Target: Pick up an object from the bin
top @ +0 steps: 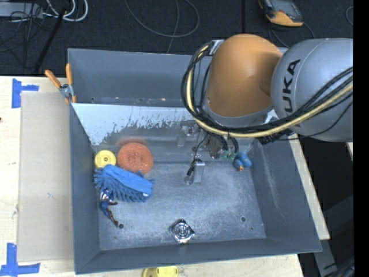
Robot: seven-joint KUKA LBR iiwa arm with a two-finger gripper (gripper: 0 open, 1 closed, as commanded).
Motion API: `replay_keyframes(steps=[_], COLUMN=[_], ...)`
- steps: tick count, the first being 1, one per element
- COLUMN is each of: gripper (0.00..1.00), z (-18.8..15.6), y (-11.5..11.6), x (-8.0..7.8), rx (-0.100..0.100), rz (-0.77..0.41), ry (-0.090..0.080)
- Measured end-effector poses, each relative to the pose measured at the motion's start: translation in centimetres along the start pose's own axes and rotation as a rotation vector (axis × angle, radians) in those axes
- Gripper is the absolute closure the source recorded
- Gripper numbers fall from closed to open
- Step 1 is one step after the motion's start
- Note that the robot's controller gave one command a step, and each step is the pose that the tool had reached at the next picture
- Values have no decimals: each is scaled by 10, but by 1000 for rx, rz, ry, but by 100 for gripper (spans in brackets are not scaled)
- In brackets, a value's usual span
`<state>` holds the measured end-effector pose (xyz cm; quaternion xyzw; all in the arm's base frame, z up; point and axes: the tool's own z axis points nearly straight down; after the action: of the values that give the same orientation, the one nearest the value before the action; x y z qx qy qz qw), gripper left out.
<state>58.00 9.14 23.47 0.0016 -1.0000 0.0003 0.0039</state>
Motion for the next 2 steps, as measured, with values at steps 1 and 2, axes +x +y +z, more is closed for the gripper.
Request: replay_keyframes(steps=[1,2], gripper=[0,0], z=[-5,27], y=[-1,28], x=[-1,-12], rx=[-1,0], rz=[2,-58], ry=[-8,-16])
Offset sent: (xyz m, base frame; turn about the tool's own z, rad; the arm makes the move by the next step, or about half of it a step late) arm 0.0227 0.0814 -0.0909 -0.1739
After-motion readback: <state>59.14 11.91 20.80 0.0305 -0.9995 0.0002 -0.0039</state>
